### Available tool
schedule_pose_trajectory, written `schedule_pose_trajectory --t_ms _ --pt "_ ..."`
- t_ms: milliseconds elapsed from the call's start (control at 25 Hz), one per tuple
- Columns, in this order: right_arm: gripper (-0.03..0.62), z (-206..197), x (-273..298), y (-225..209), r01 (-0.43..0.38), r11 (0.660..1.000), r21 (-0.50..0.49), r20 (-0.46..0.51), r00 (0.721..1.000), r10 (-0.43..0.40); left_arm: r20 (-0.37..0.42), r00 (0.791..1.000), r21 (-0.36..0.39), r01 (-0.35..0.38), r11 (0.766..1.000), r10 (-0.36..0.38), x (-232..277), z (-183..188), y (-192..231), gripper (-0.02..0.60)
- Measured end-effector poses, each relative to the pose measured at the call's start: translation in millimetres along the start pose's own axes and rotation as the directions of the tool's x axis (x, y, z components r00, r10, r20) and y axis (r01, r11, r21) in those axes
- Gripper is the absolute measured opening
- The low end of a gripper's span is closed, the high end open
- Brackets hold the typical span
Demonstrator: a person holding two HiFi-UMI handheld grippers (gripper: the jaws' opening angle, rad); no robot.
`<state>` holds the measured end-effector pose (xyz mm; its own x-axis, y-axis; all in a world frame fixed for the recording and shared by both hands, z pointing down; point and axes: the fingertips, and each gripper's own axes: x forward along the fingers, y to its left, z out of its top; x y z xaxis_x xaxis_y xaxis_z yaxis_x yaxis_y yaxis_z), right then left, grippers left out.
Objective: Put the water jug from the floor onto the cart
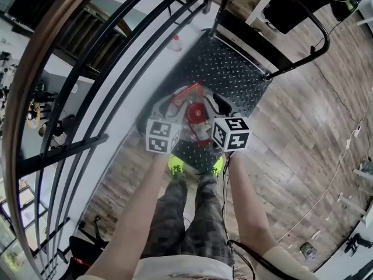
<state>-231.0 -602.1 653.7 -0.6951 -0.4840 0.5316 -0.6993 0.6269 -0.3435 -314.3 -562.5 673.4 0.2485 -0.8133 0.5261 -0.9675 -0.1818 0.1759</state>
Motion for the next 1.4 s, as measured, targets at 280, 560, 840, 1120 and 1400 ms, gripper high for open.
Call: schedule_pose_trajectory --t_ms 280,560,840,1120,1400 --pt "0.138 -6.0 12.0 16.0 -0.012 0.999 -0.048 -0.032 0.999 0.01 0.003 1.0 -0.005 -0.009 1.0 0.009 -14.9 -11.6 13.2 0.155" --pt "0.138 -4.5 10.8 18.2 0.014 0.999 -0.047 -0.029 0.999 -0.016 0.05 0.999 -0.043 0.024 0.999 -0.022 -26.0 -10.4 6.6 0.207" --pt "0.138 7.6 -2.2 25.1 0.02 0.999 -0.043 -0.017 1.0 -0.021 0.06 0.998 -0.033 0.027 0.999 -0.025 -41.6 4.4 9.5 0.207" --pt "0.138 27.4 -21.8 39.1 0.021 0.998 -0.051 -0.01 1.0 -0.021 0.065 0.997 -0.012 0.032 0.999 -0.031 -61.4 31.6 5.6 0.207" --pt "0.13 58.2 -61.3 70.1 0.0 0.999 -0.036 0.031 1.0 0.001 0.092 0.995 0.026 0.041 0.999 -0.043 -103.0 64.1 -8.9 0.206"
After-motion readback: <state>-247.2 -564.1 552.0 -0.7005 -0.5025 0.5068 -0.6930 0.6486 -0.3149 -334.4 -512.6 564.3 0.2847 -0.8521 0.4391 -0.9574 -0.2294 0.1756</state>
